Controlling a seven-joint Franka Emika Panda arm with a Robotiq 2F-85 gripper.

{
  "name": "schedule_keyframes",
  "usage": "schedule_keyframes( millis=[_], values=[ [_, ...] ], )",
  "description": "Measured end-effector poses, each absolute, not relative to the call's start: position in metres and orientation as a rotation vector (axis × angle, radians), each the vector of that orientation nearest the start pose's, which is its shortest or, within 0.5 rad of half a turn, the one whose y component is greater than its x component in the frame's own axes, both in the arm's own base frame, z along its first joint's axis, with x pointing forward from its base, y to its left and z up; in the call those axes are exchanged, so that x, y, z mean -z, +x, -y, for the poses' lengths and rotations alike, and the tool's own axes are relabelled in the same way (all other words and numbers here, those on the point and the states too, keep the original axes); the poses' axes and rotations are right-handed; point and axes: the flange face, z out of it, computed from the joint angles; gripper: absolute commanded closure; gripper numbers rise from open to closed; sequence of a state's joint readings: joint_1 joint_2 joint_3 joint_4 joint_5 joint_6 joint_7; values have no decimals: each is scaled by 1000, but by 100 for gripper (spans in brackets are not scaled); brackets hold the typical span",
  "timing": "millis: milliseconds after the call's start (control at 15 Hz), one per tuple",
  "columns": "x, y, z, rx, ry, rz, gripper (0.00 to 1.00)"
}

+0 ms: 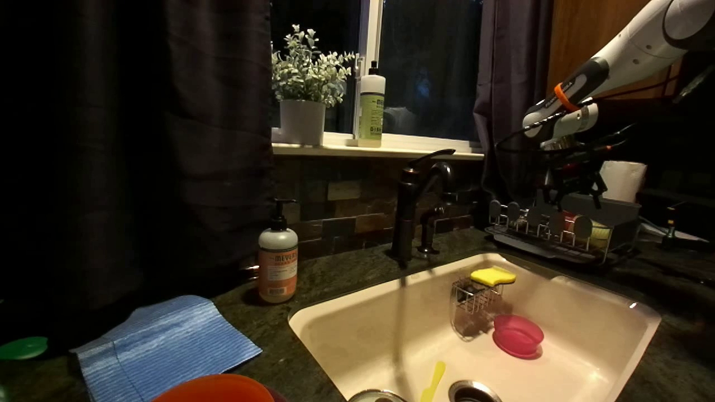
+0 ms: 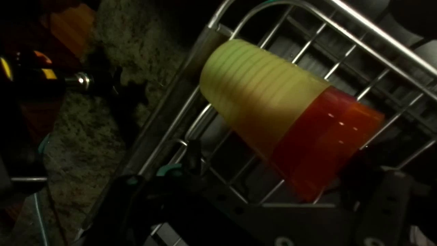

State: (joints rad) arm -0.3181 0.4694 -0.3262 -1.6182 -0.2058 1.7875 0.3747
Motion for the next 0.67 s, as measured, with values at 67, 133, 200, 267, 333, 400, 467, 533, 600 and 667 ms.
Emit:
schedule_keyframes(
  millis=[67,133,200,267,333,400,467,533,600,667],
  values=[
    [-351,519,382,-571,-3046,-1527,20],
    [-354,519,382,-586,-3057,-1525,31],
    [-356,519,382,-600,-3068,-1523,39],
    [-358,518,383,-617,-3076,-1522,43],
    [-358,517,383,-634,-3082,-1521,49],
    [-358,516,383,-649,-3088,-1520,56],
    [-358,516,383,-660,-3094,-1519,63],
    [-358,515,383,-666,-3100,-1518,67],
    [-358,515,383,-670,-3104,-1518,74],
    [-358,515,384,-675,-3106,-1518,80]
  ],
)
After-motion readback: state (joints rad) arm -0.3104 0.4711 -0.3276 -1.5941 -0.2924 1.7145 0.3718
